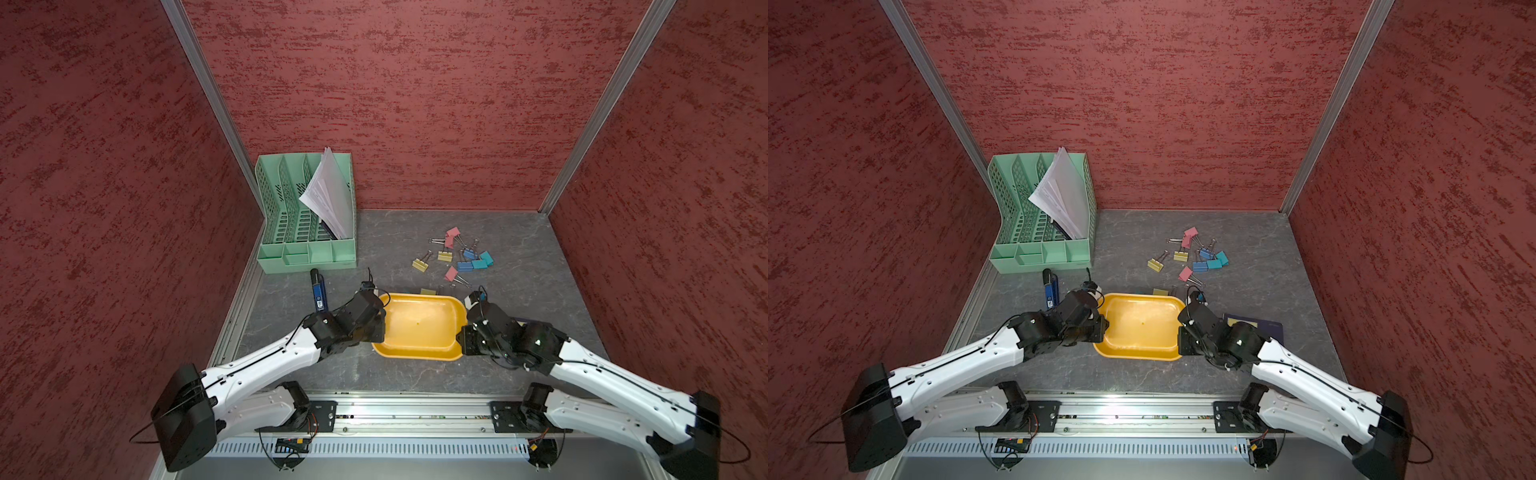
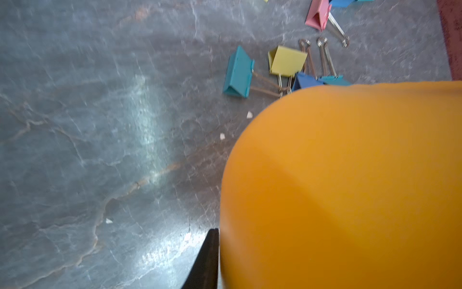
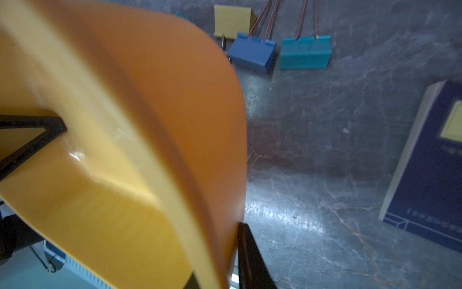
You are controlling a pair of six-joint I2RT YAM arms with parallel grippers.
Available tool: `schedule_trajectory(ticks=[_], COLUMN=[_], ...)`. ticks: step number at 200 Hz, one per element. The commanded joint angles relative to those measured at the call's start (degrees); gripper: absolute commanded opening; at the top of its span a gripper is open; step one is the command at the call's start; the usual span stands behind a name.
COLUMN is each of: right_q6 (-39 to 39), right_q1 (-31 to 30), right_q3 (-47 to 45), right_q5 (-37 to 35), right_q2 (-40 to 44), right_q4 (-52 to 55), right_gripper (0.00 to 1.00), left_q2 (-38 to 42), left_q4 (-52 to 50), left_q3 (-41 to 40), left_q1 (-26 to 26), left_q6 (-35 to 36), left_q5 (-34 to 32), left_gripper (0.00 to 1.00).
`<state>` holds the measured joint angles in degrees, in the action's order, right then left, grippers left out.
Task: Put the binder clips in the storage box
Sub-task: Place the storage box at the center of the board.
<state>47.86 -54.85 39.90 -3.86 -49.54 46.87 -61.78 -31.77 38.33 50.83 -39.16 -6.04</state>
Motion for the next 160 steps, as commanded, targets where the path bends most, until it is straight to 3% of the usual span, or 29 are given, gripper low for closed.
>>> schedule_trajectory(ticks=[1,38,89,121,160], right_q6=[6.52,9.07,8.32,2.41,-8.64], right_q1=[-3.65,-4.3,-4.15,-0.85,9.89], right_q3=[-3.12,-8.04,-8.08,1.41,18.21], right_q5=[1.34,3.48,1.78,-2.05,0.37], right_q2=[3.95,2.7,4.15,2.21,-13.87], right_q4=[3.02,-0.31,2.08,5.63,3.01], right_gripper=[0.19,0.28,0.66,0.71,0.75], left_q2=[1.64,-1.8,-4.53,-1.4,0.87], left_q4=[-2.72,1.12,1.82,0.5,0.45], left_q3=[-4.53,-7.68,-8.68,-7.75,-5.61], left_q1=[2.31,6.01,6.69,7.06,6.66], left_q6=[-7.09,-10.43,-11.74,-11.37,-8.21], left_q5=[-7.06,-6.36,-4.33,-5.29,-5.16], left_gripper=[0.2,0.22,0.4,0.57,0.65])
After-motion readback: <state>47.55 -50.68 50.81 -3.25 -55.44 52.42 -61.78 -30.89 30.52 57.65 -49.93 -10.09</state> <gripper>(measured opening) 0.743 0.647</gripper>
